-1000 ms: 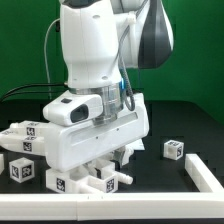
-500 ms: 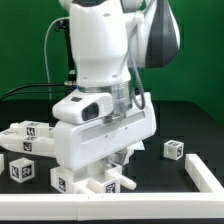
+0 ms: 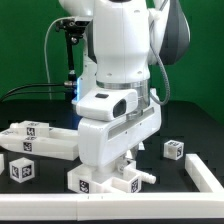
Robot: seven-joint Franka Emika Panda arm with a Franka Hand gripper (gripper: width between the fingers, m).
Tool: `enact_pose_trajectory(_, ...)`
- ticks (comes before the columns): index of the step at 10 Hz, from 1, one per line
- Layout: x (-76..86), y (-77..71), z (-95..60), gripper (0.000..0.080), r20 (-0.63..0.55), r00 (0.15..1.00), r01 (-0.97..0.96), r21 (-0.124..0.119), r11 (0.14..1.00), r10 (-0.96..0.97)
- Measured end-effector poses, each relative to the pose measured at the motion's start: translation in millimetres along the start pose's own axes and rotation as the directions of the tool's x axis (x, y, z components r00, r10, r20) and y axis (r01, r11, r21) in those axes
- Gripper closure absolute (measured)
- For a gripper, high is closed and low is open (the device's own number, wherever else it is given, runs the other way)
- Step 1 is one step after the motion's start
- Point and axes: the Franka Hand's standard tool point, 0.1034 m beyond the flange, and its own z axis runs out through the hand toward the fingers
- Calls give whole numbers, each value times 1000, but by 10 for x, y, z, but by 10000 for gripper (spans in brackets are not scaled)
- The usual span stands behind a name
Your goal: Assemble chair
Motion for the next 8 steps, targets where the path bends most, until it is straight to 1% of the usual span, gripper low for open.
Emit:
enact_pose_trajectory(1,27,-4,-4,768,-6,999,43,-14,999,-43)
enact_pose_trajectory(2,69,-68,-7,768,-10,989,144,-36,989,-145)
enact_pose_trajectory(3,117,-155,-53,768,1,962,272,-44,961,-272)
enact_pose_trajectory(4,141,-216,-91,768,6,936,353,-49,934,-353)
enact_pose_trajectory(5,134,-225,-101,768,12,917,400,-50,915,-399)
enact_pose_trajectory(8,90,-204,-76,768,26,839,544,-43,838,-544)
